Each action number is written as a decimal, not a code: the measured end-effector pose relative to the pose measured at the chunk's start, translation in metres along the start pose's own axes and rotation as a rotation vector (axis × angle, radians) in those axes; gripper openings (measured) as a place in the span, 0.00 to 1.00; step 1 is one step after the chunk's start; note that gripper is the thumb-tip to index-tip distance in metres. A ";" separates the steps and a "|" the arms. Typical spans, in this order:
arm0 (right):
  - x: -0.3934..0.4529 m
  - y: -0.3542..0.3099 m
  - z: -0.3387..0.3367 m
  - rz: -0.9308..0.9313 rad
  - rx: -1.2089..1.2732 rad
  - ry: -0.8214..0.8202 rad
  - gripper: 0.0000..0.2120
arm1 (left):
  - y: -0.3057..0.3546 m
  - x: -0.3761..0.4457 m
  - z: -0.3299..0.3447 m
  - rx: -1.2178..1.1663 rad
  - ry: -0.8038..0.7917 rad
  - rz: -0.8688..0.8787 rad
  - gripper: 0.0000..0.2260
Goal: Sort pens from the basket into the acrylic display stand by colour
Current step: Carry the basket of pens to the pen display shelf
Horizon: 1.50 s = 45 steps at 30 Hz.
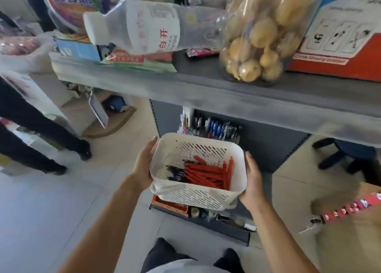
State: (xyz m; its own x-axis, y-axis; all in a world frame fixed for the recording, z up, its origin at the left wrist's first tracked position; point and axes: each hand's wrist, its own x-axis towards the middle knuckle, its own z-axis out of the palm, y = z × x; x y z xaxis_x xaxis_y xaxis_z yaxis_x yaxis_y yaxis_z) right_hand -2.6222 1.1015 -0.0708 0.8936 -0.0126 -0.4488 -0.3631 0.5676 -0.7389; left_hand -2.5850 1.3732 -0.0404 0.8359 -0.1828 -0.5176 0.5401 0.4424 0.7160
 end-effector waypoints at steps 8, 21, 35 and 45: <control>-0.034 0.038 -0.055 -0.015 0.063 0.150 0.28 | -0.048 0.018 0.017 0.088 -0.143 -0.034 0.21; -0.013 0.132 -0.160 -0.177 0.005 0.097 0.22 | -0.213 0.050 -0.031 0.047 -0.140 0.118 0.20; -0.036 0.313 -0.233 -0.373 -0.068 -0.010 0.19 | -0.354 0.025 -0.156 0.129 -0.207 0.238 0.18; -0.038 0.356 -0.251 -0.353 -0.143 -0.006 0.24 | -0.397 0.029 -0.192 0.177 -0.212 0.246 0.19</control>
State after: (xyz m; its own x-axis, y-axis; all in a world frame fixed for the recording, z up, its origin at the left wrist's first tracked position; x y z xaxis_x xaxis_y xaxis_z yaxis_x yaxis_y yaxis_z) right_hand -2.8517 1.0975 -0.4435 0.9716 -0.1820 -0.1510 -0.0649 0.4088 -0.9103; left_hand -2.7938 1.3614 -0.4297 0.9346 -0.2757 -0.2246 0.3134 0.3402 0.8866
